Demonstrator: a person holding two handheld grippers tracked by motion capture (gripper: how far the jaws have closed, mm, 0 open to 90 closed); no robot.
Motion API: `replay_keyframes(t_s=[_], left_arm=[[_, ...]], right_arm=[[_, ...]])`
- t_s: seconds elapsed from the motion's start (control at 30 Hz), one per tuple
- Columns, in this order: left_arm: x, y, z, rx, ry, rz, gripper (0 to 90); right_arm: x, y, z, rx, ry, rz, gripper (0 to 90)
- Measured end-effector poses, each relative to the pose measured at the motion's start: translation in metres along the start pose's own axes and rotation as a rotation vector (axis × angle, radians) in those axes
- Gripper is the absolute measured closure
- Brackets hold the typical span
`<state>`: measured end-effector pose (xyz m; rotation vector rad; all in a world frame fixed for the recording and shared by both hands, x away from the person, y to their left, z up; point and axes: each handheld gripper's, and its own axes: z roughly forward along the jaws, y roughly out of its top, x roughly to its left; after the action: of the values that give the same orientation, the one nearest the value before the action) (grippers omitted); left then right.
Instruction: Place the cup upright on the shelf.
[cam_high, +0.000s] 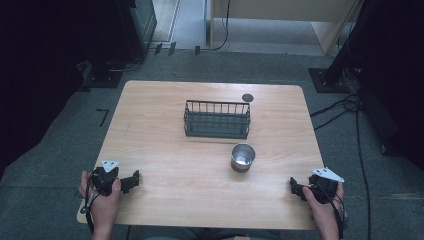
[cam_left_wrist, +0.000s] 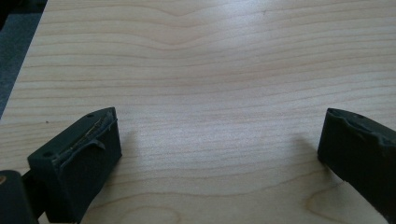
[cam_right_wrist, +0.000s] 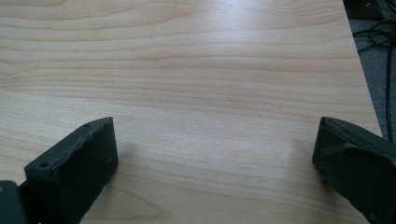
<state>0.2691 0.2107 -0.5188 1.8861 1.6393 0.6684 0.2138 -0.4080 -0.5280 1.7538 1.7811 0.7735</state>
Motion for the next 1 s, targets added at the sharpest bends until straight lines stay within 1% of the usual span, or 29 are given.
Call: replay_keyframes(t_s=[0.2,0.27,0.3,0.33,0.37,0.4,0.5,0.53,0.57,0.63,0.67,0.7,0.73,0.77,0.83,0.87,0.9,0.93,0.97,1.0], left_arm=[[0.0,0.0,0.0,0.0,0.0,0.0,0.0],[0.0,0.0,0.0,0.0,0.0,0.0,0.0],[0.0,0.0,0.0,0.0,0.0,0.0,0.0],[0.0,0.0,0.0,0.0,0.0,0.0,0.0],[0.0,0.0,0.0,0.0,0.0,0.0,0.0],[0.0,0.0,0.0,0.0,0.0,0.0,0.0],[0.0,0.0,0.0,0.001,0.0,0.001,0.0],[0.0,0.0,0.0,0.001,0.0,0.001,0.0],[0.0,0.0,0.0,0.0,0.0,0.0,0.0],[0.0,0.0,0.0,0.0,0.0,0.0,0.0],[0.0,0.0,0.0,0.0,0.0,0.0,0.0],[0.0,0.0,0.0,0.0,-0.001,-0.001,0.0],[0.0,0.0,0.0,0.0,-0.001,-0.001,0.0],[0.0,0.0,0.0,0.0,-0.001,-0.001,0.0],[0.0,0.0,0.0,0.0,-0.001,-0.001,0.0],[0.0,0.0,0.0,0.0,-0.001,-0.001,0.0],[0.0,0.0,0.0,0.0,-0.001,-0.001,0.0],[0.0,0.0,0.0,0.0,-0.001,-0.001,0.0],[0.0,0.0,0.0,-0.001,-0.001,-0.001,0.0],[0.0,0.0,0.0,-0.001,-0.001,-0.001,0.0]], right_arm=[[0.0,0.0,0.0,0.001,-0.002,0.002,0.0],[0.001,0.0,0.0,-0.001,-0.009,0.001,0.1],[0.001,0.001,-0.001,-0.001,-0.016,0.001,2.1],[0.001,0.001,-0.001,-0.001,-0.016,0.001,2.1],[0.003,0.002,-0.003,-0.01,-0.027,0.008,5.8],[0.004,0.002,-0.004,-0.01,-0.024,0.011,5.8],[0.008,0.005,-0.007,-0.012,-0.001,0.01,5.6],[0.008,0.005,-0.007,-0.012,-0.001,0.01,5.6],[0.011,0.008,-0.009,-0.022,0.011,0.005,5.6],[0.015,0.011,-0.012,-0.032,0.015,-0.005,5.6],[0.015,0.011,-0.012,-0.032,0.015,-0.005,5.6],[0.02,0.014,-0.014,-0.041,0.023,-0.011,5.6],[0.02,0.014,-0.014,-0.041,0.023,-0.011,5.6],[0.025,0.018,-0.016,-0.048,0.036,-0.019,5.6],[0.031,0.021,-0.018,-0.054,0.05,-0.034,5.6],[0.031,0.021,-0.018,-0.054,0.05,-0.034,5.6],[0.038,0.025,-0.019,-0.061,0.065,-0.048,5.6],[0.041,0.026,-0.019,-0.062,0.074,-0.055,5.6],[0.041,0.026,-0.019,-0.062,0.074,-0.055,5.6],[0.048,0.03,-0.018,-0.065,0.098,-0.069,5.6]])
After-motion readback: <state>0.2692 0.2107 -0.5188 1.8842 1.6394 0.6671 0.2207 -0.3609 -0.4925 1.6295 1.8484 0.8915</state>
